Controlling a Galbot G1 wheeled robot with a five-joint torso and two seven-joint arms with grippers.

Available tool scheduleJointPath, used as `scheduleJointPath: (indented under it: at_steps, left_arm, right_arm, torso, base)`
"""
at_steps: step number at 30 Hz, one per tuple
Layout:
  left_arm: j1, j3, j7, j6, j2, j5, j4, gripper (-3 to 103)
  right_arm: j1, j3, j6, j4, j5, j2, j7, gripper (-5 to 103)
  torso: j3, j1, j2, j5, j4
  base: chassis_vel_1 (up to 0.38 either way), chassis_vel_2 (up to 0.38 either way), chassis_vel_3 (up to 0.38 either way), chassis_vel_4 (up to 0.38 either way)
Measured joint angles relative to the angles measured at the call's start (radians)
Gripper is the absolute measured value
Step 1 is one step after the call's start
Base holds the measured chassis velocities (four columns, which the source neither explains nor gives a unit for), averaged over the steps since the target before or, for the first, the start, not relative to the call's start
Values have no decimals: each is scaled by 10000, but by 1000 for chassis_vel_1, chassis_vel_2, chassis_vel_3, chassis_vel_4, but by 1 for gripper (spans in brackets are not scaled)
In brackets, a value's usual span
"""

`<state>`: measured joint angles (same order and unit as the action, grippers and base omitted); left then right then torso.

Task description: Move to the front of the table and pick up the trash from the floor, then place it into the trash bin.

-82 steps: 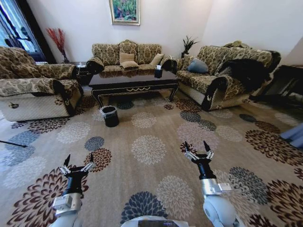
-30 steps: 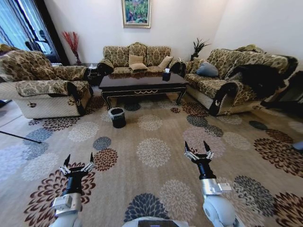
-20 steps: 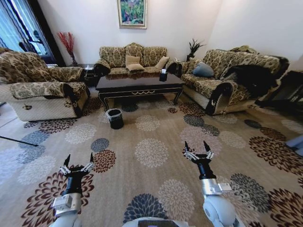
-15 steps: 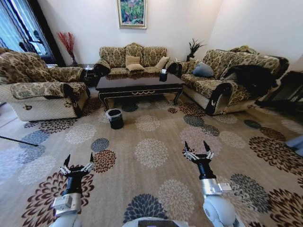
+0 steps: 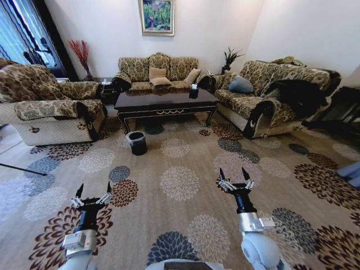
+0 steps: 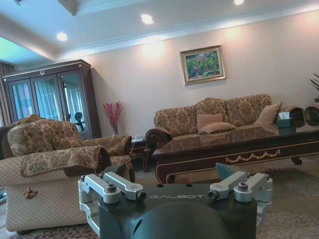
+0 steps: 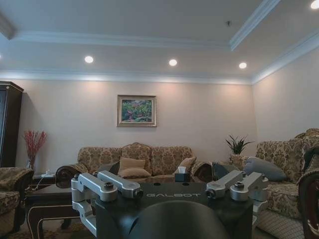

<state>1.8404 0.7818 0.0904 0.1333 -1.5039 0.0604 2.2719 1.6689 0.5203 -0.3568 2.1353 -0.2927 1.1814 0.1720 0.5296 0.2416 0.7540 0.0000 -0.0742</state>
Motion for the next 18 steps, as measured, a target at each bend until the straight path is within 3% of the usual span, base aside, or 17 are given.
scheduleJointPath:
  at_steps: [18]
  left_arm:
    - [0,0,0,0,0,0,0,100]
  right_arm:
    - [0,0,0,0,0,0,0,100]
  torso:
    - [463,328,787,0,0]
  base:
    - [0,0,0,0]
